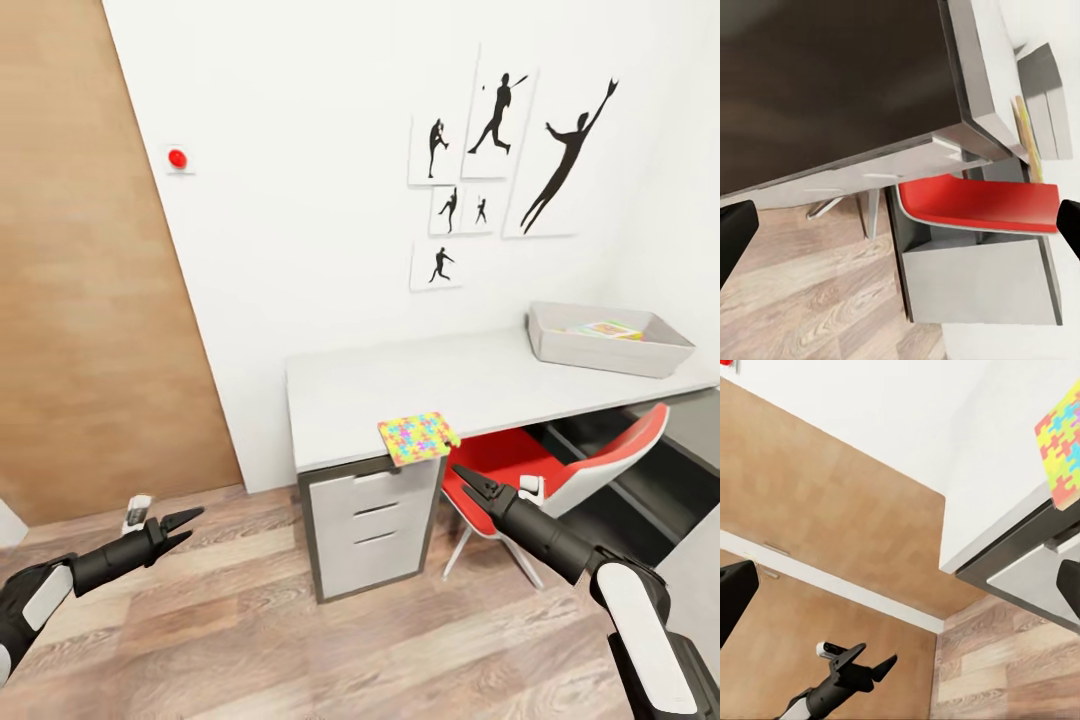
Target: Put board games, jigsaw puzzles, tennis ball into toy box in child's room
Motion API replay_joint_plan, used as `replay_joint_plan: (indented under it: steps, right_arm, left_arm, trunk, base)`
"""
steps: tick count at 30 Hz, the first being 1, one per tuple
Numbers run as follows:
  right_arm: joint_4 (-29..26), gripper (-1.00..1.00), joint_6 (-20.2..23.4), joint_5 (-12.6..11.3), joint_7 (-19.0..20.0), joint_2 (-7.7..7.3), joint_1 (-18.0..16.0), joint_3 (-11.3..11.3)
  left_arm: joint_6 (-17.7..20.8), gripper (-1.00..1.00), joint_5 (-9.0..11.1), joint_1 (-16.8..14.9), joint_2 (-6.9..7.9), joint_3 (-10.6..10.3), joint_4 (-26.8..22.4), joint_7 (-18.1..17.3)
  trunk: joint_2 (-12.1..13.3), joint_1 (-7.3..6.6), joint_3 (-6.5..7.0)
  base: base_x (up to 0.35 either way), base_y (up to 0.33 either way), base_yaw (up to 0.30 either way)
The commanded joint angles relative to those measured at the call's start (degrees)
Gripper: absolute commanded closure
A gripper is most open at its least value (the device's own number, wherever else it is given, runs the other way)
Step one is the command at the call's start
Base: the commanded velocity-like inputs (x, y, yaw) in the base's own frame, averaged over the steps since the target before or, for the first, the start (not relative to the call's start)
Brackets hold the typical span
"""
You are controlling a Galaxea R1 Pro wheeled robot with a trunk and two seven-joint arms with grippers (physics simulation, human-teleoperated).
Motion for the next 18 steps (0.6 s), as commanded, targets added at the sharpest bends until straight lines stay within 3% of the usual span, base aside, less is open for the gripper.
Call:
replay_joint_plan:
  steps: [1, 18]
  right_arm:
    - [0.00, -1.00, 0.29, 0.06, 0.23, 0.00, -0.03, -0.09]
    - [-0.04, -1.00, 0.49, 0.15, 0.28, 0.08, -0.03, -0.02]
  left_arm:
    - [0.44, -1.00, 0.15, -0.06, -0.03, 0.07, 0.02, -0.09]
    - [0.39, -1.00, 0.15, -0.06, -0.28, 0.07, 0.02, -0.08]
  trunk:
    - [-0.03, 0.00, -0.05]
    - [-0.03, 0.00, -0.05]
  base:
    - [0.000, -0.264, 0.282]
    - [0.000, -0.201, 0.281]
